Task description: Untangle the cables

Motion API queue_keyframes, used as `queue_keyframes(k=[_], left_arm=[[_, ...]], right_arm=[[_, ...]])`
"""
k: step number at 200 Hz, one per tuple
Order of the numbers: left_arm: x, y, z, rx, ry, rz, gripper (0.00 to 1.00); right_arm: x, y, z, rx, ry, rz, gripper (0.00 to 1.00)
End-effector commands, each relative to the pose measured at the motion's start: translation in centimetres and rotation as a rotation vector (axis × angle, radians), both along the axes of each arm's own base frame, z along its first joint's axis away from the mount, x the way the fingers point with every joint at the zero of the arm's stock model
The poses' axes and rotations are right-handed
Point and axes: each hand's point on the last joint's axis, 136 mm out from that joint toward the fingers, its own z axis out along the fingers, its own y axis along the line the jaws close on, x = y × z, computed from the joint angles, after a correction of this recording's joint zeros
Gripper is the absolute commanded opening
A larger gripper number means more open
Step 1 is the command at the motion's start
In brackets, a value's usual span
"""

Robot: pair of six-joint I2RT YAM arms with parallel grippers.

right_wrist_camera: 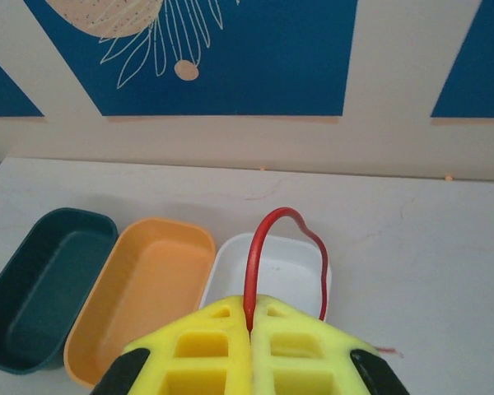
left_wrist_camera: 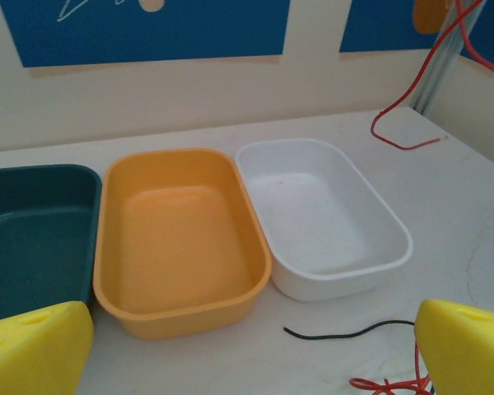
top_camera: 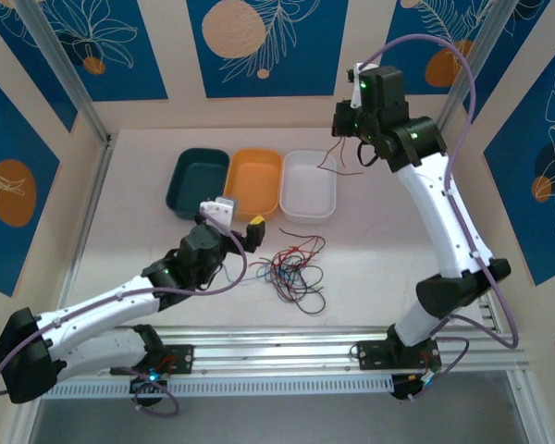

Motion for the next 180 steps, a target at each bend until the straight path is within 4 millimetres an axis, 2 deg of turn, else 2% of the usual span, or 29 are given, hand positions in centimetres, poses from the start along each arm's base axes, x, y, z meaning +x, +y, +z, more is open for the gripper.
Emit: queue_keyframes(k=[1, 41, 76, 119, 145, 180], left_arm=[[0.0, 1.8, -0.8, -0.001, 0.018, 0.065, 1.0], [-0.6, 2.5, -1.1, -0.007, 0.024, 0.07, 1.0], [-0.8, 3.1, -1.3, -0.006, 0.024, 0.085, 1.0], [-0.8, 3.2, -1.7, 0.006, 0.026, 0.086, 1.0], [-0.8, 3.1, -1.6, 0.01, 0.027, 0.079, 1.0], [-0.8, 2.6, -1.7, 0.011, 0.03, 0.063, 1.0]], right_arm=[[1.6, 0.9, 0.9, 0.015, -0.034, 0.038, 0.0], [4.6, 1.7, -1.3, -0.003, 0.009, 0.053, 0.0], [6.0, 3.0, -3.4, 0.047, 0.076, 0.11, 0.0], [6.3, 5.1, -8.4, 0.071, 0.216, 0.203, 0.0], [5.5, 6.2, -10.9, 0.086, 0.302, 0.264, 0.0], [4.4, 6.4, -13.7, 0.087, 0.396, 0.291, 0.0]])
